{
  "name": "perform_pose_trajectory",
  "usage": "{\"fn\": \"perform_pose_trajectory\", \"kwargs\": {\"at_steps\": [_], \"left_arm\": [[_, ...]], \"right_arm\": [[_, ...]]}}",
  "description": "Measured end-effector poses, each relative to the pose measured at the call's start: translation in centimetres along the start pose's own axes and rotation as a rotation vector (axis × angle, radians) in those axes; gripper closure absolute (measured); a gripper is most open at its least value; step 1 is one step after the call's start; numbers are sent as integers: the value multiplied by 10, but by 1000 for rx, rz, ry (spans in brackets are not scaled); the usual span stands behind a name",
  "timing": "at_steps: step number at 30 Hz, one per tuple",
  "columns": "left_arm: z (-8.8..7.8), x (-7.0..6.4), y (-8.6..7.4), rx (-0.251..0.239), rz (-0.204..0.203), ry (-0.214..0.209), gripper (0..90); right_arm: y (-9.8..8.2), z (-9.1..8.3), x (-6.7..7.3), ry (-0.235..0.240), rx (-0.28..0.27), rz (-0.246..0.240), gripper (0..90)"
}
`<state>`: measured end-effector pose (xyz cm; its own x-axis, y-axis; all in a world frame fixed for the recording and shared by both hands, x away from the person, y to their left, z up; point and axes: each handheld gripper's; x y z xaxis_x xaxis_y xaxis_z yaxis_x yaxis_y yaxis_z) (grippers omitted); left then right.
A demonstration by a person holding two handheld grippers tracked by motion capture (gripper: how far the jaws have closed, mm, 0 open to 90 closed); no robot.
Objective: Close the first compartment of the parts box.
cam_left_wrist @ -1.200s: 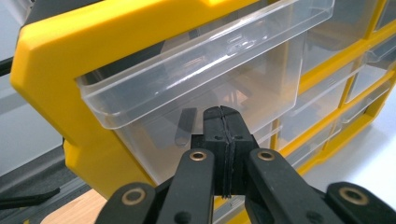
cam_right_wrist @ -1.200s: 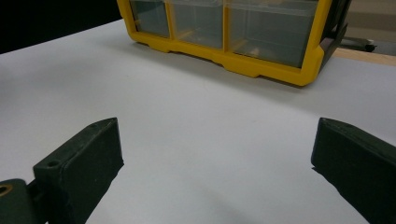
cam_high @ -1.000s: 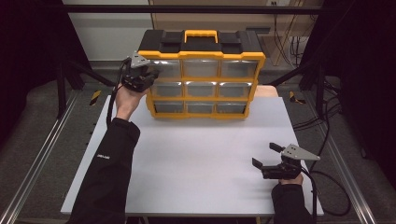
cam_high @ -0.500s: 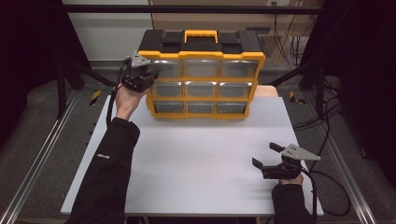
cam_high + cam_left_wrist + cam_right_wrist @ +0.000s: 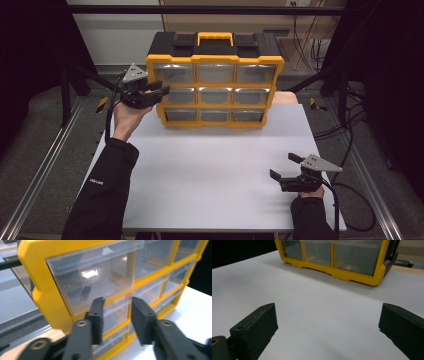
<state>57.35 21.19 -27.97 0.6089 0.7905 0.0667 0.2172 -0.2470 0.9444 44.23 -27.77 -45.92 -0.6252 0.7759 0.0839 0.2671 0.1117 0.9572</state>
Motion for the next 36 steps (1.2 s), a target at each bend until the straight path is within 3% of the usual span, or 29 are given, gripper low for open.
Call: {"fn": "perform_pose_trajectory", "kwargs": {"at_steps": [6, 19, 26, 36], "left_arm": [[-11, -2, -14, -18, -42, -55, 366], [-27, -11, -39, -37, -53, -120, 65], [-34, -16, -56, -51, -59, -148, 11], [-46, -23, -92, -71, -54, -159, 4]], "right_arm": [[0, 1, 0, -2, 1, -3, 22], [-1, 1, 0, 0, 6, -2, 22], [-1, 2, 1, 2, 9, -2, 22], [-1, 2, 1, 3, 14, -2, 22]]}}
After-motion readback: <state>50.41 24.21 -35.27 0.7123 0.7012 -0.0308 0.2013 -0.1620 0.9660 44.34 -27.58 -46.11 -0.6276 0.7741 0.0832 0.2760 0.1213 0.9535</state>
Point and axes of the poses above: each handheld gripper's, and its own axes: z roughly forward along the jaws, y roughly out of its top, x roughly to its left, and after that the axes turned 3 degrees about -x, right-handed
